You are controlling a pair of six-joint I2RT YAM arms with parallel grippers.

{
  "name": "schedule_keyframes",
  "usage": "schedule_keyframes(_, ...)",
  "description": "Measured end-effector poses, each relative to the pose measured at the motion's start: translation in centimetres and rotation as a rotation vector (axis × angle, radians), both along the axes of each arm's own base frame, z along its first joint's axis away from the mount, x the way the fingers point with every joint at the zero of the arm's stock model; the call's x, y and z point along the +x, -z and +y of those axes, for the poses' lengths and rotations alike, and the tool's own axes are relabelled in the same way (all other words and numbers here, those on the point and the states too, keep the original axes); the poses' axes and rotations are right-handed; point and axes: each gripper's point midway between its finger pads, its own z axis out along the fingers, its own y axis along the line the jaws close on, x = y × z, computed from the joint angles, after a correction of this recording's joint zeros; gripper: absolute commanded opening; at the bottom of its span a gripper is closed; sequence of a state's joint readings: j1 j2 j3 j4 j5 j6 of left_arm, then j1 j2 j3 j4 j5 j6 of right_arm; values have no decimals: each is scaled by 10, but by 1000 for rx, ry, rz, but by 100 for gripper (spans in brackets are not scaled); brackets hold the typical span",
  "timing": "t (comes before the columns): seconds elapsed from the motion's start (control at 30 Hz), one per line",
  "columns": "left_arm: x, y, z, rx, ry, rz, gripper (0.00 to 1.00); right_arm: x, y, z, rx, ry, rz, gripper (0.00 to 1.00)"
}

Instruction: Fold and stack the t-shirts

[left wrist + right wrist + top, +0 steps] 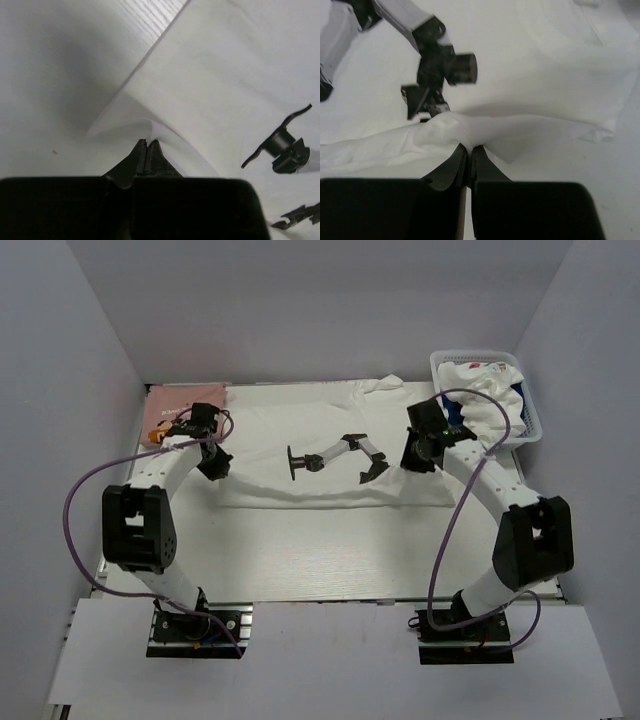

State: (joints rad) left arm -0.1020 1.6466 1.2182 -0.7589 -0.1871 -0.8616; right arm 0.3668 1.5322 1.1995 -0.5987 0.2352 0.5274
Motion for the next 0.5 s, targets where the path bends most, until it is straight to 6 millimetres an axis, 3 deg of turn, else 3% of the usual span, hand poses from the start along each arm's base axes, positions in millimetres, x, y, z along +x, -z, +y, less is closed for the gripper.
schedule_keyframes(0.2, 39, 17, 11, 5, -36, 22, 0, 70, 2, 5, 10, -18, 2, 0)
schedule_keyframes(0.23, 49, 21, 12, 5, -42, 25, 25, 86, 3, 6, 15, -20, -1, 0)
schedule_keyframes(0.27, 56, 25, 13, 8, -41, 30, 44, 102, 3, 8, 23, -25, -12, 6)
schedule_keyframes(0.3, 62, 29, 15, 8, -44, 41, 68, 115, 4, 10, 28, -30, -17, 45)
schedule_keyframes(0.33, 70, 33, 16, 12, -47, 48, 99, 127, 8, 10, 34, -32, -7, 66)
schedule_keyframes(0.4, 85, 39, 19, 13, -61, 60, 100, 154, 9, 11, 45, -40, -11, 90)
schedule_keyframes(0.5, 94, 43, 25, 30, -72, 71, 100, 170, 15, 10, 46, -64, -15, 90)
